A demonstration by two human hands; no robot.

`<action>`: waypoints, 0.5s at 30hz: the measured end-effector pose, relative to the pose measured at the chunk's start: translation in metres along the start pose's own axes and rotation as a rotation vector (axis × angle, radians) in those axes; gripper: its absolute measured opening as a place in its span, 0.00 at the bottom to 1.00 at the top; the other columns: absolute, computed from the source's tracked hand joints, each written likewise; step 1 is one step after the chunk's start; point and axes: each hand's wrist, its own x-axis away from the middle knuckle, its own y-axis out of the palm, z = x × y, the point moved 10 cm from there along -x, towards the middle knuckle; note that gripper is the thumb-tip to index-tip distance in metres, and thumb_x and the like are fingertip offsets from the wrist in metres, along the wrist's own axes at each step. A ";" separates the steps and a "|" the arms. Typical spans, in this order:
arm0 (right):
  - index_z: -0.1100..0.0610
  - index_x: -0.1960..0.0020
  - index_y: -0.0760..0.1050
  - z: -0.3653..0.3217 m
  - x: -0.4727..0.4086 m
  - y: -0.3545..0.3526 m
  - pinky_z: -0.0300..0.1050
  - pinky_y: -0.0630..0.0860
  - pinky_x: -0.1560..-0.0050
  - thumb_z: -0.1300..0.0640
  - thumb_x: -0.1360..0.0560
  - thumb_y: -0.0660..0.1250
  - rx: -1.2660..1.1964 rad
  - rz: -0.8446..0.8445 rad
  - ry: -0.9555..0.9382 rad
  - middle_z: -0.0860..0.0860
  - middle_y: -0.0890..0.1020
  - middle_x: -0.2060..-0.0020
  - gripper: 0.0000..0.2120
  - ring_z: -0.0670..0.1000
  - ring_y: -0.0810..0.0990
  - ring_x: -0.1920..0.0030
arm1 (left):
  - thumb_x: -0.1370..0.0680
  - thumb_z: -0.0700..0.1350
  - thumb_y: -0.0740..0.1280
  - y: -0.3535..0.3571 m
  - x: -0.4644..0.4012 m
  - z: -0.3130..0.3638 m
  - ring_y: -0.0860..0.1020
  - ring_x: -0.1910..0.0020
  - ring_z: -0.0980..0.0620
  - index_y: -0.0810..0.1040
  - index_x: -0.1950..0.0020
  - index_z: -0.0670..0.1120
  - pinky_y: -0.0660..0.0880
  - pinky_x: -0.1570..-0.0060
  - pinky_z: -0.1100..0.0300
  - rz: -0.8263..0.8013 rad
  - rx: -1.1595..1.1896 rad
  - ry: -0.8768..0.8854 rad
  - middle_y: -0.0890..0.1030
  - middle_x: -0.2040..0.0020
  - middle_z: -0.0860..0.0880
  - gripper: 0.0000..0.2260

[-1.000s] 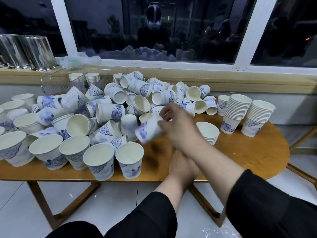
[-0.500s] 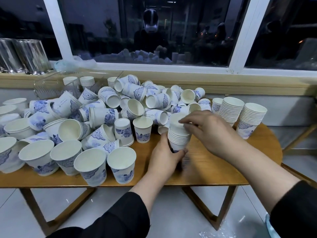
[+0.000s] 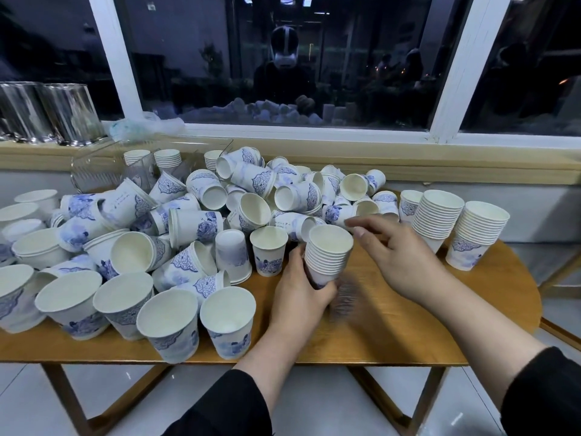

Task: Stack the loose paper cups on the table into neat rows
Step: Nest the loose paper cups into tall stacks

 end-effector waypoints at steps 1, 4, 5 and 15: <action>0.49 0.43 0.81 0.004 -0.006 -0.003 0.33 0.72 0.47 0.53 0.19 0.64 -0.021 0.030 0.022 0.39 0.82 0.49 0.09 0.37 0.78 0.47 | 0.32 0.52 0.77 -0.002 -0.002 -0.002 0.78 0.39 0.51 0.67 0.30 0.53 0.76 0.41 0.54 0.013 -0.011 -0.004 0.80 0.37 0.53 0.33; 0.49 0.44 0.81 0.016 -0.028 -0.004 0.37 0.71 0.55 0.52 0.20 0.65 0.002 0.042 0.102 0.41 0.82 0.53 0.08 0.38 0.78 0.54 | 0.31 0.50 0.78 -0.007 -0.008 -0.008 0.77 0.36 0.53 0.67 0.29 0.53 0.72 0.42 0.61 0.037 -0.016 -0.027 0.79 0.35 0.54 0.34; 0.50 0.44 0.81 0.024 -0.037 -0.001 0.37 0.71 0.57 0.52 0.20 0.65 0.006 0.031 0.141 0.42 0.82 0.54 0.08 0.39 0.78 0.55 | 0.31 0.49 0.78 -0.008 -0.009 -0.009 0.77 0.36 0.53 0.67 0.28 0.53 0.71 0.42 0.62 0.046 -0.007 -0.033 0.79 0.34 0.54 0.34; 0.61 0.25 0.65 0.067 -0.123 0.065 0.41 0.74 0.66 0.58 0.19 0.64 -0.249 -0.114 0.378 0.53 0.77 0.37 0.24 0.57 0.81 0.53 | 0.31 0.50 0.77 -0.008 -0.014 -0.017 0.77 0.35 0.53 0.66 0.28 0.56 0.75 0.38 0.54 0.084 -0.013 -0.033 0.79 0.34 0.56 0.34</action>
